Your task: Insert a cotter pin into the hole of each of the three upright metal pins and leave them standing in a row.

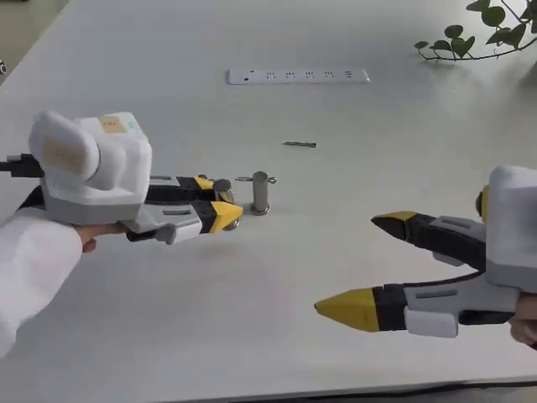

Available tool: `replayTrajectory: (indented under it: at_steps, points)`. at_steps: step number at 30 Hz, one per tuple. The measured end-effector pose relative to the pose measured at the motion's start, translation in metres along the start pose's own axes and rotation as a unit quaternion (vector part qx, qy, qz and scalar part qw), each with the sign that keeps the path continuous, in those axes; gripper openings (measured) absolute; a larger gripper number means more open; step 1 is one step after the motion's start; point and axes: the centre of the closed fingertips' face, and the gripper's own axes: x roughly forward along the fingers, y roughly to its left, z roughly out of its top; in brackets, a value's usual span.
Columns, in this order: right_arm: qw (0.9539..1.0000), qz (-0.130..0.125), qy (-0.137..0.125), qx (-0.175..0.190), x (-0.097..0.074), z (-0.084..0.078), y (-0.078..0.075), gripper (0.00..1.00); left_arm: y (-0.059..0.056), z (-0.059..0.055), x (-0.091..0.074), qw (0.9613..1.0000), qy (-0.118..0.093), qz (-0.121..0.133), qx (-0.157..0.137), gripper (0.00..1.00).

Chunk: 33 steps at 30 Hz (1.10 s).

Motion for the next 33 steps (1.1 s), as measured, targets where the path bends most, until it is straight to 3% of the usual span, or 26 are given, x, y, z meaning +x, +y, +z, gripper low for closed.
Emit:
replayTrajectory:
  at_steps: [3,19,33]
  points:
    - [1.0,-0.002,0.001,0.002,-0.001,-0.002,-0.001,0.92,-0.005,-0.007,0.007,0.9998,0.018,-0.003,0.007,0.11]
    - [1.0,-0.004,0.004,0.008,-0.002,-0.006,-0.002,0.91,-0.027,-0.024,0.035,0.9993,0.033,-0.018,0.004,0.11]
    - [0.9999,-0.002,0.007,0.01,-0.002,-0.007,-0.001,0.91,-0.026,-0.029,0.041,0.9995,0.029,-0.002,-0.01,0.11]
